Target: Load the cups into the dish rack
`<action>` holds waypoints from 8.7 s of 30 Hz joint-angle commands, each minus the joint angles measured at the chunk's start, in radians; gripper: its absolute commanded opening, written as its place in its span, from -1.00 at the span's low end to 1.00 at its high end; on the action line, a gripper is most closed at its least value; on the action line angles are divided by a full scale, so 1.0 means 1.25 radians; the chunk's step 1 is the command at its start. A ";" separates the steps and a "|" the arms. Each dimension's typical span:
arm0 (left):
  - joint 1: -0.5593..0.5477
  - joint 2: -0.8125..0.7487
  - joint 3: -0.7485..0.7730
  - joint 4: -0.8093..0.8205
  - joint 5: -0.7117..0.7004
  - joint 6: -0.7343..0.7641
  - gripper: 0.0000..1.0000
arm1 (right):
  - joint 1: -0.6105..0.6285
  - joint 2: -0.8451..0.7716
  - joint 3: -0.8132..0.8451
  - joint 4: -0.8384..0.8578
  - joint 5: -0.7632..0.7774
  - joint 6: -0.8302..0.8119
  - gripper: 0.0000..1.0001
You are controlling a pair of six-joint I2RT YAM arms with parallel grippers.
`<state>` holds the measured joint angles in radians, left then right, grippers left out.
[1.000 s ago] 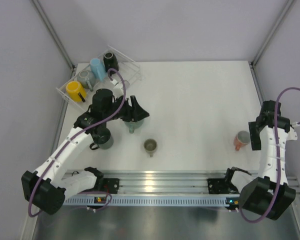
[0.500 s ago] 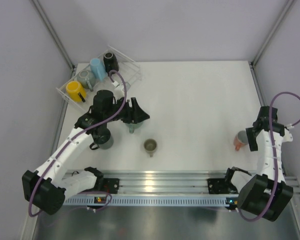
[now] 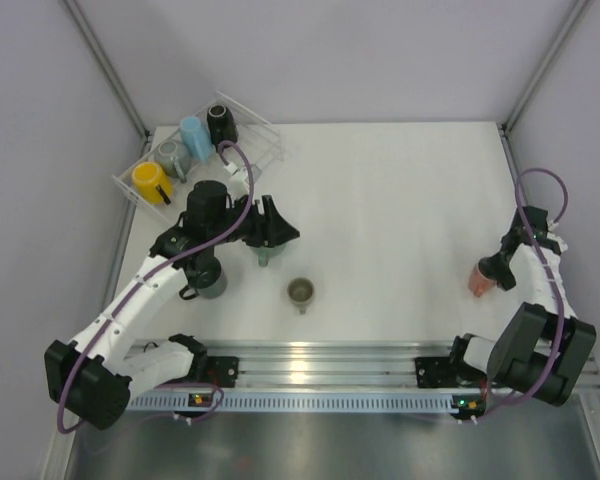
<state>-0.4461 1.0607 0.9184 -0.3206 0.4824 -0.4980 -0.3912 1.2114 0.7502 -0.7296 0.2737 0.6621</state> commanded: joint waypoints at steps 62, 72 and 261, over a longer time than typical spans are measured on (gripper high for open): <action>-0.204 0.192 0.051 0.642 0.074 -0.204 0.35 | 0.595 0.046 -0.099 1.497 -0.705 0.723 -1.00; -0.204 0.240 0.087 0.708 0.103 -0.257 -0.29 | 0.644 0.107 -0.082 1.495 -0.693 0.682 -1.00; 0.255 -0.098 0.160 -0.023 -0.066 0.103 0.03 | 0.930 0.610 0.681 0.392 -0.356 -0.049 -1.00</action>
<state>-0.1268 0.9237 1.0828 -0.4042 0.3187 -0.3717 0.8246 2.1468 1.6493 -0.4297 -0.0471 0.5354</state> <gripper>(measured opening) 0.513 0.097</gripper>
